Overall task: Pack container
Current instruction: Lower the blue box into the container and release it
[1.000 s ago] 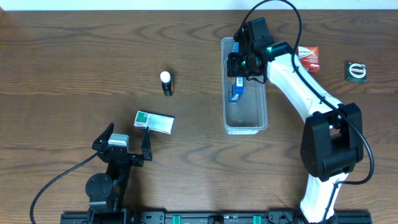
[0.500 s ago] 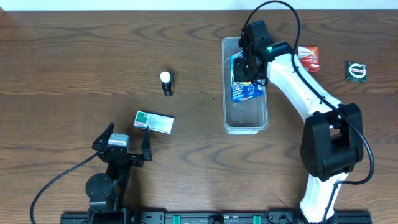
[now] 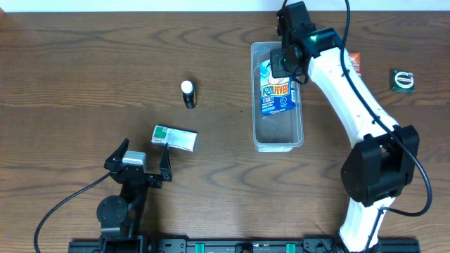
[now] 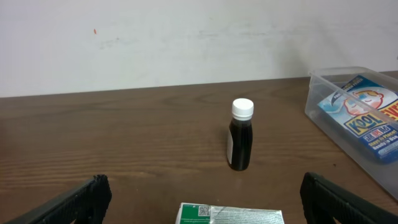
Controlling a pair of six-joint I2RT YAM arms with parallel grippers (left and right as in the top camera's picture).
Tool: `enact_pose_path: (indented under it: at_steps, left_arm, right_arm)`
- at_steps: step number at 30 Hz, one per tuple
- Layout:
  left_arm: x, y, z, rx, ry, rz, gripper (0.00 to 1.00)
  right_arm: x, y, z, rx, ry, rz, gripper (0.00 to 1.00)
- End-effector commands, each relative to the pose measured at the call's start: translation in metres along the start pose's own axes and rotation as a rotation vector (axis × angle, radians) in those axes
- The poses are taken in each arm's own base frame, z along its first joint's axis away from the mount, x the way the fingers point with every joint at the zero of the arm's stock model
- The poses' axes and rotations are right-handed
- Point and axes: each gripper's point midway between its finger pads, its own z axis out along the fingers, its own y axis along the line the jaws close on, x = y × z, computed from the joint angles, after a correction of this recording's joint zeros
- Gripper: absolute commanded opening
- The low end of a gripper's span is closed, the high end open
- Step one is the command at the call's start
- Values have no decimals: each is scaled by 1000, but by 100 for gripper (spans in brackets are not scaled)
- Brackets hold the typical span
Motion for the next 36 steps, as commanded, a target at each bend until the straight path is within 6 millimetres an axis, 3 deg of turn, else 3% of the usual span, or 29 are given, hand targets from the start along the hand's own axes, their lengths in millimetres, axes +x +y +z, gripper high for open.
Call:
enact_pose_path:
  at_steps: [1,22,36]
  left_arm:
    - [16,1,1,-3,45,-2,98]
    - [16,1,1,-3,45,-2,98]
    - [16,1,1,-3,45,-2,98]
  right_arm:
    - [-4,-14,-9,70,-25,-11,1]
    - [6,-7,-3,56,8,-21,1]
    - [30,-4,40,81,118,-46,1]
